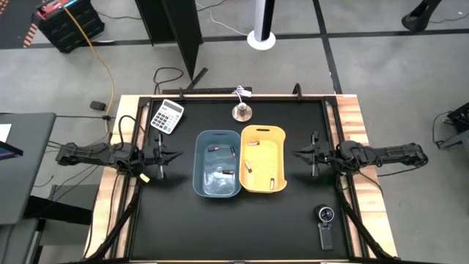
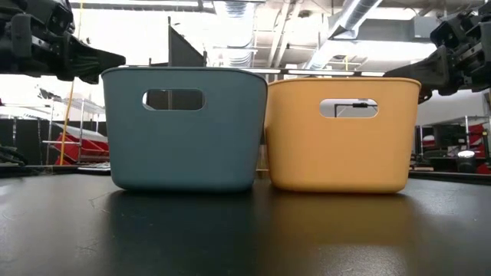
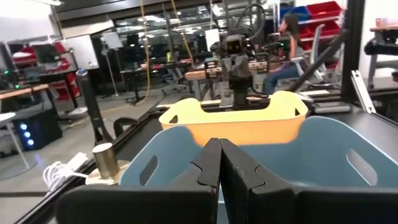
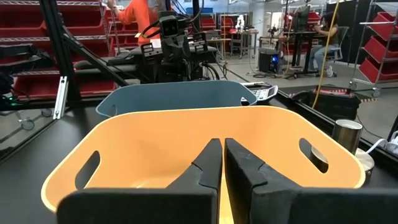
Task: Sort batteries
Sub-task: Return to Home Position
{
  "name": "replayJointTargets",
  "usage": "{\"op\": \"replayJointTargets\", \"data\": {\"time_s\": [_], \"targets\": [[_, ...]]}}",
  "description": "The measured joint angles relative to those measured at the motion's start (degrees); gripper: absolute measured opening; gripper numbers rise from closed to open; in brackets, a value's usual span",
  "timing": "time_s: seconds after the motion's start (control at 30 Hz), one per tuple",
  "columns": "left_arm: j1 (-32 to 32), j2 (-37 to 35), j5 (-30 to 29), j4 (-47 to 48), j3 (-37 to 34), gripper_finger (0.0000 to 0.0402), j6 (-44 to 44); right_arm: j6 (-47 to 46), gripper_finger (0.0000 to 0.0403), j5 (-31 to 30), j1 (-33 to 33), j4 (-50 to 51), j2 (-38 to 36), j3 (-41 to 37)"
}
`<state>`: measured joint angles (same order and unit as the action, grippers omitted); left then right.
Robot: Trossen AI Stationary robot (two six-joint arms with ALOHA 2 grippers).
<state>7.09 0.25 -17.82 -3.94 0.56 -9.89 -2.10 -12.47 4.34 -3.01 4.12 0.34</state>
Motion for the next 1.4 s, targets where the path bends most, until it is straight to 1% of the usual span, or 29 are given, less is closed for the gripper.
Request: {"op": "replayJointTargets", "data": {"time_s": [0.23, 0.37, 0.57, 0.77, 1.4], "targets": [[0.02, 0.00, 0.46, 0.09, 0.00, 0.0000, -3.72, 0.03, 0.0037, 0.00, 0.00, 0.00, 0.00, -0.02], [0.02, 0.00, 0.61, 0.13, 0.02, 0.0000, -2.40, 0.06, 0.0037, 0.00, 0.00, 0.00, 0.00, -0.02], [0.02, 0.00, 0.61, 0.13, 0.02, 0.0000, -3.51, 0.12, 0.0037, 0.00, 0.00, 0.00, 0.00, -0.02], [0.02, 0.00, 0.61, 0.15, 0.02, 0.0000, -1.37, 0.12, 0.0037, 0.00, 0.00, 0.00, 0.00, -0.02], [0.02, 0.00, 0.59, 0.20, 0.02, 0.0000, -1.27, 0.10, 0.0037, 0.02, 0.00, 0.01, 0.00, -0.02]]}}
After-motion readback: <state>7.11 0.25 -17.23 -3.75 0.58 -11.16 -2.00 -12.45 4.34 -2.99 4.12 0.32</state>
